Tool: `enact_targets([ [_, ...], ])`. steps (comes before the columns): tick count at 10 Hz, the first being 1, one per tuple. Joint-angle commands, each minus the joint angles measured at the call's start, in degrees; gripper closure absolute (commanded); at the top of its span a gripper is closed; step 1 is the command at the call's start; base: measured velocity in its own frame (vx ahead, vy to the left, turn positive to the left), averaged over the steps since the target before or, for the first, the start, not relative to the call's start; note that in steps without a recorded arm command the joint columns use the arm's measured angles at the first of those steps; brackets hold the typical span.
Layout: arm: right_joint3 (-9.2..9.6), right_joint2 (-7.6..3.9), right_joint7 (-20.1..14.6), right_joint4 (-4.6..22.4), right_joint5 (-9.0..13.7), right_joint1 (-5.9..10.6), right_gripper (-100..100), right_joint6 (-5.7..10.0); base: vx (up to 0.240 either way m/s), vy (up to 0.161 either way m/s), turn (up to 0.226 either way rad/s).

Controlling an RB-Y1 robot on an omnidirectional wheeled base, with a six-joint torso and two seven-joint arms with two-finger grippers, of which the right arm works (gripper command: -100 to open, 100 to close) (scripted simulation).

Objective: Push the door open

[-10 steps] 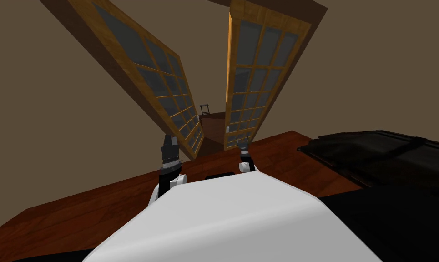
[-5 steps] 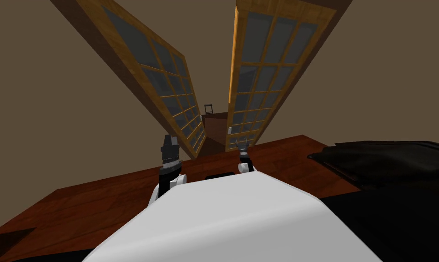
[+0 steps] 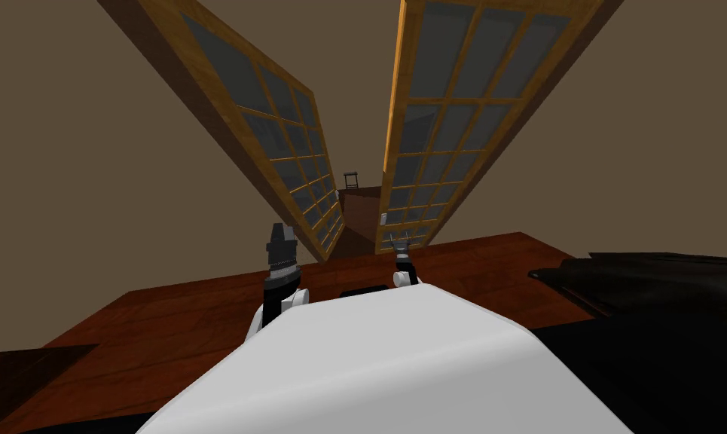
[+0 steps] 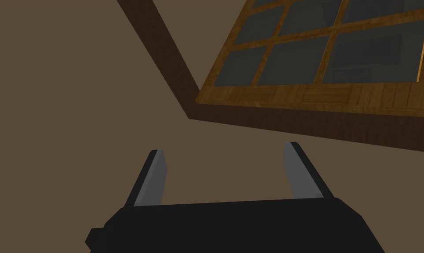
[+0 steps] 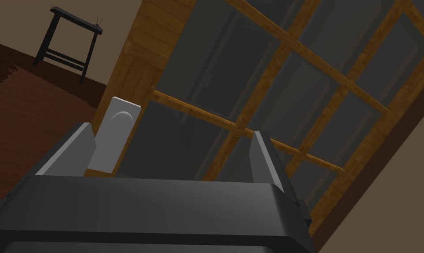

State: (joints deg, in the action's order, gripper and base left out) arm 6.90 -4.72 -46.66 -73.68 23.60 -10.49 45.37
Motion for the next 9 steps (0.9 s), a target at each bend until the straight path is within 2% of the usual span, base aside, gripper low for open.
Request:
enact_targets([
  [1,0.13,0.17,-1.5,2.1,0.7,0.62,-100,0.5,0.043,-0.082,0.182],
  [8,0.69,1.29,-6.7,9.3,3.6,2.68,-100,1.93,0.05,-0.085,0.132],
  [9,0.83,1.65,-8.1,11.2,4.4,3.23,-100,2.31,0.071,-0.103,0.215],
])
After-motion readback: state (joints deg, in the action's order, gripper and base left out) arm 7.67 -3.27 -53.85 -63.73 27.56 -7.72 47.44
